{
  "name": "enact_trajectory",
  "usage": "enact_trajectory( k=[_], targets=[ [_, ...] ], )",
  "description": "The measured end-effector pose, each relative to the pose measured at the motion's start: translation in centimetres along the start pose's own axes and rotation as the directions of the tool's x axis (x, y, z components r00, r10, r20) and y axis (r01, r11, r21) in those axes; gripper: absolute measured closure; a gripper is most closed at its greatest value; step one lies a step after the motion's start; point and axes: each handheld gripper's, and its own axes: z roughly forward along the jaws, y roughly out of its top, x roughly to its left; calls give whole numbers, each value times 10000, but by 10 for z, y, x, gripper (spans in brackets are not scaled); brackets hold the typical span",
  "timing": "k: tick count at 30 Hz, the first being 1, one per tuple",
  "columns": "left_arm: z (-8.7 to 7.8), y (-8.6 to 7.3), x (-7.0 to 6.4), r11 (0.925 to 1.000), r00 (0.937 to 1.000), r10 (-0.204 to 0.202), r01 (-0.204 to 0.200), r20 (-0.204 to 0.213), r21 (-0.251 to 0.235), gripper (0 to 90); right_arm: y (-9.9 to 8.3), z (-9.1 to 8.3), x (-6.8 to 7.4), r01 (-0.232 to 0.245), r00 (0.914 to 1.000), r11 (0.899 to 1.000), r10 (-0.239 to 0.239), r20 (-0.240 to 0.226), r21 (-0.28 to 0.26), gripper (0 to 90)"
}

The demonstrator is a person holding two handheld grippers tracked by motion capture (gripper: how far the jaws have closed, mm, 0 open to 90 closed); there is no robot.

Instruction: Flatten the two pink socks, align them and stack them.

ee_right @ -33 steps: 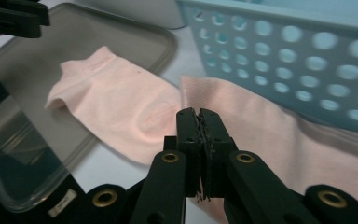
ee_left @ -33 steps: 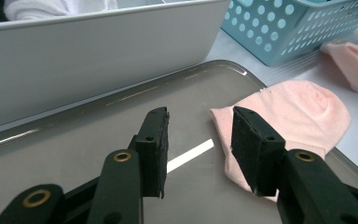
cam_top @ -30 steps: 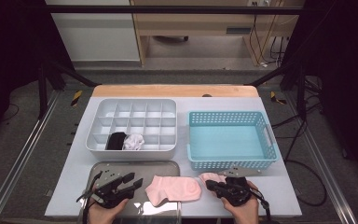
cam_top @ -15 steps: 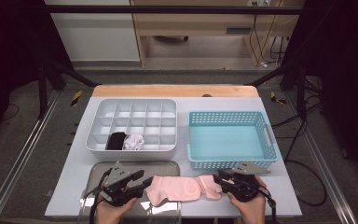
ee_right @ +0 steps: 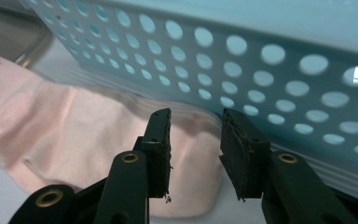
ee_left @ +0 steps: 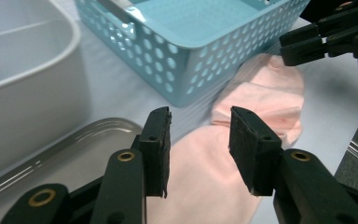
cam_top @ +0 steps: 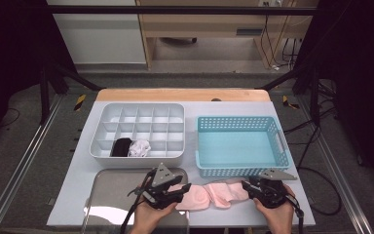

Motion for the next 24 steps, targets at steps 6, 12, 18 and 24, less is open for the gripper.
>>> enact_trajectory(
  k=[6, 12, 18, 24],
  targets=[
    [19, 3, -16, 9987, 9994, 315, -319, 110, 394, 565, -4, 10, -3, 128, 9999, 9979, -128, -8, 631, 691],
    [36, 3, -34, 9942, 9975, 615, -642, 343, 867, 550, -4, 11, -3, 271, 9995, 9957, -283, 128, 882, 817],
    [52, 1, -47, 9884, 9954, 825, -880, 488, 1234, 526, -4, 6, -4, 159, 9995, 9961, -181, 243, 864, 874],
    [67, 0, -54, 9832, 9959, 831, -880, 370, 1598, 532, -5, 1, -8, -16, 9977, 9967, -38, 674, 808, 859]
  ],
)
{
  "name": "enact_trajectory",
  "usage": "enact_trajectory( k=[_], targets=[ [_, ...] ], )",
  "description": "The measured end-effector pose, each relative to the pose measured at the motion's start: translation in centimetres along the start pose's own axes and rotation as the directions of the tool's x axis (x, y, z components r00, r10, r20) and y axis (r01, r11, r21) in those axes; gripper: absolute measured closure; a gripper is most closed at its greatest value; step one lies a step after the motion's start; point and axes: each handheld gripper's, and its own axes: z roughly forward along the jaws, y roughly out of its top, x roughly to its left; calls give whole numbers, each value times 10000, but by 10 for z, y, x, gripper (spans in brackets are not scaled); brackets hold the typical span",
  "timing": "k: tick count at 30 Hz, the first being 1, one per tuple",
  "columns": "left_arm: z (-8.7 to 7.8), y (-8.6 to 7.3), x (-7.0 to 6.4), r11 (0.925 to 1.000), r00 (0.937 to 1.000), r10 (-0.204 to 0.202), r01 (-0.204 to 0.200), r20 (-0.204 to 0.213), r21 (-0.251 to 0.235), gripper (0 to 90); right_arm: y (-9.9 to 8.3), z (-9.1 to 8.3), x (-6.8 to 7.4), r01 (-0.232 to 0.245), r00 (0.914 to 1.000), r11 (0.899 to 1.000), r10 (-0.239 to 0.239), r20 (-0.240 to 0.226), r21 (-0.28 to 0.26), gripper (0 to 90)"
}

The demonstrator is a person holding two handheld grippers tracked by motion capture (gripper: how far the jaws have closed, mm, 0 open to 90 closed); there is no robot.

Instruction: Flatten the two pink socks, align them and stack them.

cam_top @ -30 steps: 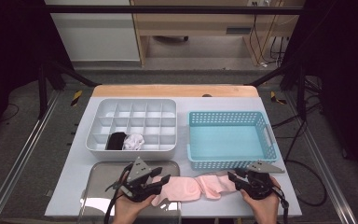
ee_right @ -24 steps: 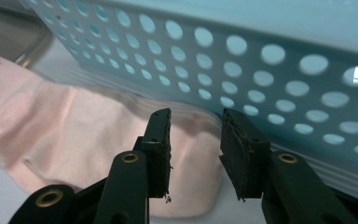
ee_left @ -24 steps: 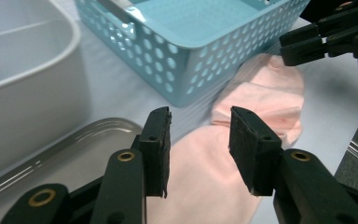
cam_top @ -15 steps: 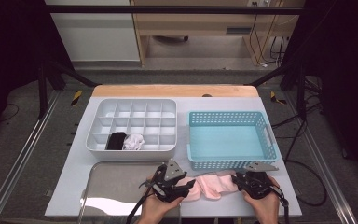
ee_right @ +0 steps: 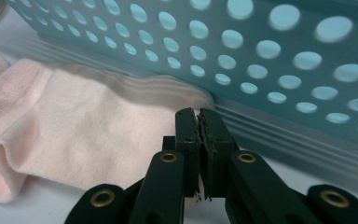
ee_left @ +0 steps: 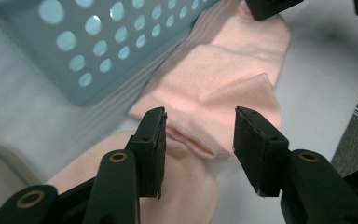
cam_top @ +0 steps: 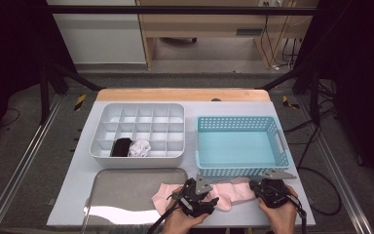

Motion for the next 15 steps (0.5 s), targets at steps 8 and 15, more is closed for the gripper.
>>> enact_trajectory(
  k=[8, 15],
  targets=[
    [11, -2, -1, 9998, 9988, -85, 95, -484, 192, 758, -2, 2, -3, -76, 10000, 9994, 76, -4, -338, 705],
    [1, -1, 0, 9994, 9999, -107, 111, 110, -330, 876, -2, 3, -4, -87, 9999, 10000, 87, -59, -47, 847]
  ],
)
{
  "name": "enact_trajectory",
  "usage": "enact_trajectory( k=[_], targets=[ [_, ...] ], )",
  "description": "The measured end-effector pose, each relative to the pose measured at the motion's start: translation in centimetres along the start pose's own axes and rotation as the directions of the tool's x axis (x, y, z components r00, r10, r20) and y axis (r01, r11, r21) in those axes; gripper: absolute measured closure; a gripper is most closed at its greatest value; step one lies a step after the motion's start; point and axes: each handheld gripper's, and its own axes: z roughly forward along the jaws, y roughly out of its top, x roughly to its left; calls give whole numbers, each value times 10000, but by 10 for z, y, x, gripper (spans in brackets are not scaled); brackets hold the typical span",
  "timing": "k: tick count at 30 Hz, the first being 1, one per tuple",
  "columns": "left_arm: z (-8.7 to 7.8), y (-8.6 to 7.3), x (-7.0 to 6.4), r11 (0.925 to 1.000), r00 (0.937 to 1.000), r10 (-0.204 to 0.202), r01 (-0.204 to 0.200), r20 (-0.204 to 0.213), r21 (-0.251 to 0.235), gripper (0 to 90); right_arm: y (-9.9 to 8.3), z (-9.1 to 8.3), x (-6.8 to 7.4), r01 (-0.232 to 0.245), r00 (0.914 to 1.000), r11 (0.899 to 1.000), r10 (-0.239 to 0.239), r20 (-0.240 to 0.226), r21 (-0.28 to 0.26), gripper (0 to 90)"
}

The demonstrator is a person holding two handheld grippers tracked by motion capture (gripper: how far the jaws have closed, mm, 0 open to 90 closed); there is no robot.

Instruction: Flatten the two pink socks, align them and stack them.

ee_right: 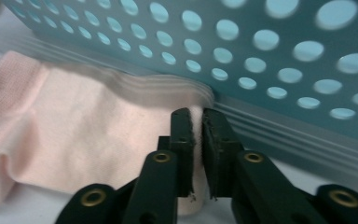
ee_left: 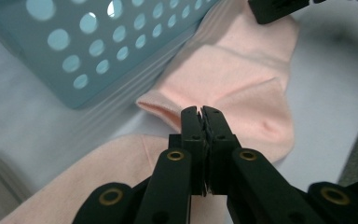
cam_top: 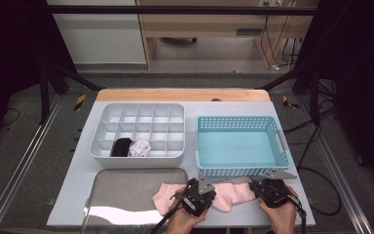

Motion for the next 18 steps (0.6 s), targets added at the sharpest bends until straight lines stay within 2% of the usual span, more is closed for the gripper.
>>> enact_trajectory(
  k=[4, 10, 14, 18],
  targets=[
    [-15, 2, 3, 9993, 9995, -48, 59, 313, -375, 876, 4, -14, 3, -49, 10000, 9993, 47, -45, -368, 851],
    [-47, 3, 15, 9971, 9992, 28, 2, 391, -767, 877, 11, -32, 13, 31, 9992, 9947, -72, -390, -1031, 851],
    [-71, -7, 29, 9962, 9995, -42, 68, 304, -868, 876, 16, -33, 28, 221, 9958, 9923, -327, -860, -1222, 850],
    [-88, -19, 44, 9953, 9995, -215, 236, 231, -936, 876, 24, -27, 49, 470, 9885, 9903, -649, -1362, -1305, 850]
  ],
)
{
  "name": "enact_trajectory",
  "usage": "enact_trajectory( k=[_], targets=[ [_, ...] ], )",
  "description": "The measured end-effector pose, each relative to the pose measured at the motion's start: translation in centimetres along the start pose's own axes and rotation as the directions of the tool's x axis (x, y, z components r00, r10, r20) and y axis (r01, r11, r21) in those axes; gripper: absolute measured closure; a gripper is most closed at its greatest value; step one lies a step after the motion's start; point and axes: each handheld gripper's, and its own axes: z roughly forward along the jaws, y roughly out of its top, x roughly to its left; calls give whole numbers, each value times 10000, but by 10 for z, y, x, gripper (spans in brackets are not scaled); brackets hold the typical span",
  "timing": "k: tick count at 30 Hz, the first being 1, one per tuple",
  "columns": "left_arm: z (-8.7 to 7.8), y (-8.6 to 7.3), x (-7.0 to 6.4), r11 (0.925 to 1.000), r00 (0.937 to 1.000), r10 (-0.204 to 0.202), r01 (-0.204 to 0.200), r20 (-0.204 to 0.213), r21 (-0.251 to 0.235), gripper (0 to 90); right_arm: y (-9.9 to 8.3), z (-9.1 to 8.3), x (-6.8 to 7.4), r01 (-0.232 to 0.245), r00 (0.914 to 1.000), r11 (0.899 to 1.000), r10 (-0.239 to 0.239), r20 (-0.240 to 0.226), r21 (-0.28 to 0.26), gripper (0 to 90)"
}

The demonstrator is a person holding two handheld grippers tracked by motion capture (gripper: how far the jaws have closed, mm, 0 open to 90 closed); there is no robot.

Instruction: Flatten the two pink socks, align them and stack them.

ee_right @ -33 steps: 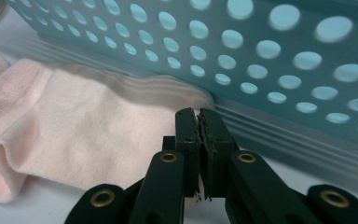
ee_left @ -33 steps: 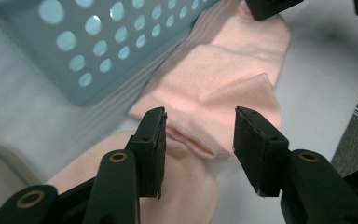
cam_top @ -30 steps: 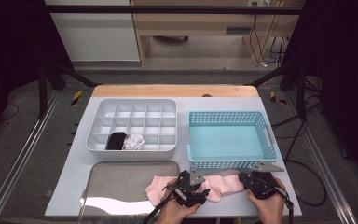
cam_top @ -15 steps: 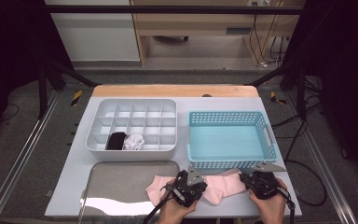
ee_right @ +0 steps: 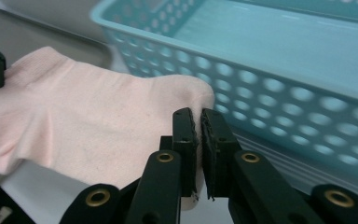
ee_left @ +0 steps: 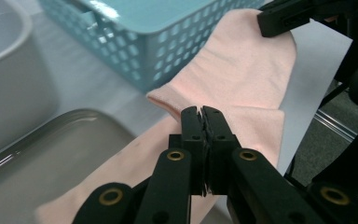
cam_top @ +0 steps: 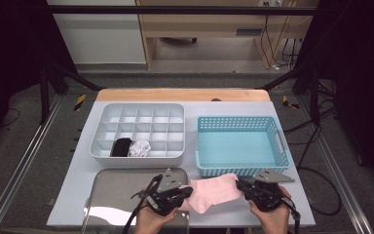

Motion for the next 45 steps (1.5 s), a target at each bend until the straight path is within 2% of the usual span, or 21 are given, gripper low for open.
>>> enact_trajectory(
  k=[8, 12, 15, 18, 24, 29, 33, 39, 45],
  targets=[
    [-36, -23, 31, 9990, 9985, -434, 429, -342, -140, 875, 15, 24, 31, 329, 9949, 9994, -320, -960, 78, 851],
    [-46, -31, 46, 9982, 9966, -607, 605, -557, -41, 874, 21, 39, 48, 725, 9908, 9970, -688, -1163, 272, 852],
    [-47, -37, 53, 9973, 9960, -731, 735, -510, 55, 873, 21, 47, 55, 879, 9885, 9954, -824, -1265, 384, 852],
    [-43, -42, 56, 9966, 9959, -739, 757, -526, 328, 874, 18, 53, 56, 844, 9886, 9947, -764, -1296, 579, 852],
    [-36, -44, 58, 9959, 9974, -319, 372, -639, 830, 874, 10, 59, 58, 865, 9873, 9932, -751, -1403, 773, 852],
    [-35, -45, 62, 9945, 9981, -105, 168, -615, 1030, 874, 5, 61, 61, 909, 9864, 9915, -767, -1454, 932, 851],
    [-30, -45, 62, 9921, 9968, 40, 60, -796, 1251, 872, 2, 65, 63, 1010, 9862, 9890, -852, -1419, 1078, 850],
    [-23, -47, 61, 9921, 9953, 113, 8, -957, 1254, 844, -2, 63, 63, 1104, 9874, 9872, -958, -1256, 1152, 848],
    [-29, -52, 63, 9953, 9941, -344, 434, -1030, 863, 723, -4, 58, 60, 982, 9898, 9894, -860, -1134, 1072, 840]
  ],
)
